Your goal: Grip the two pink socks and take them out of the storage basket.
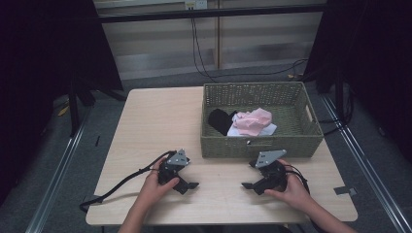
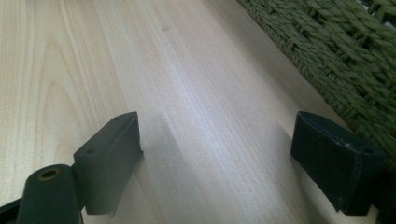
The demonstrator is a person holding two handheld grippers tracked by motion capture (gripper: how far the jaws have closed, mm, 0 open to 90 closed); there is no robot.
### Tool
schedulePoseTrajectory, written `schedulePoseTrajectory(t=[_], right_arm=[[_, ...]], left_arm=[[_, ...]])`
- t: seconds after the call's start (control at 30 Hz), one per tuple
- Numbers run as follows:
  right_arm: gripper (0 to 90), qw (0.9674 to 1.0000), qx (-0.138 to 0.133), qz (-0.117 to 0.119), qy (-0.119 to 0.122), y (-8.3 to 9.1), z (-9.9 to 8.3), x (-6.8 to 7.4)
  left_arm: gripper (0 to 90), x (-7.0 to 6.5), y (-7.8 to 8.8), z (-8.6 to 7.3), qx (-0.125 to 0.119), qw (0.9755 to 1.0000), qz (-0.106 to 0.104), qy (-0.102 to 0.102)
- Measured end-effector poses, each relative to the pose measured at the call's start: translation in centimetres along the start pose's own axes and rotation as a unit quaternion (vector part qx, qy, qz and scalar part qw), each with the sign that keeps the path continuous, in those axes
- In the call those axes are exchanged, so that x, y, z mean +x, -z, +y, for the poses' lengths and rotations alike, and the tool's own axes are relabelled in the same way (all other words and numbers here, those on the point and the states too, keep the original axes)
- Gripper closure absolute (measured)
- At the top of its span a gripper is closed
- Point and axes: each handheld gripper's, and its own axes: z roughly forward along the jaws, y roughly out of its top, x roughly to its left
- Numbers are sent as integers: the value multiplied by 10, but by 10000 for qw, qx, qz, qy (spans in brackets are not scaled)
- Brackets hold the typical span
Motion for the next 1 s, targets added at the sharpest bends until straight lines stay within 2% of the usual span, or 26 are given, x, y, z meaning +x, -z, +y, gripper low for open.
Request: schedulePoseTrajectory(t=[0.33, 0.4, 0.43, 0.47, 0.6, 0.73, 1.0], right_arm=[[153, 10000, 15, -25, -64, 1, 0, 0], [154, 9999, 57, 10, -91, 2, 0, -1], [165, 9995, 227, 123, -180, 5, 3, -2], [171, 9990, 280, 216, -271, 7, 5, -3], [175, 9984, 427, 289, -215, 13, 9, -4], [175, 9983, 458, 319, -147, 21, 14, -6], [184, 9959, 747, 514, -37, 38, 33, -8]], left_arm=[[0, 0, 0, 0, 1, 10000, -1, -1], [0, 0, 0, 0, 1, 10000, 3, -2], [0, 0, 0, 0, 2, 10000, 0, -1], [0, 0, 0, 0, 1, 10000, -1, -2], [0, 0, 0, 0, 2, 10000, -1, 0], [0, 0, 0, 0, 3, 10000, 1, -3], [0, 0, 0, 0, 2, 10000, -1, 0]])
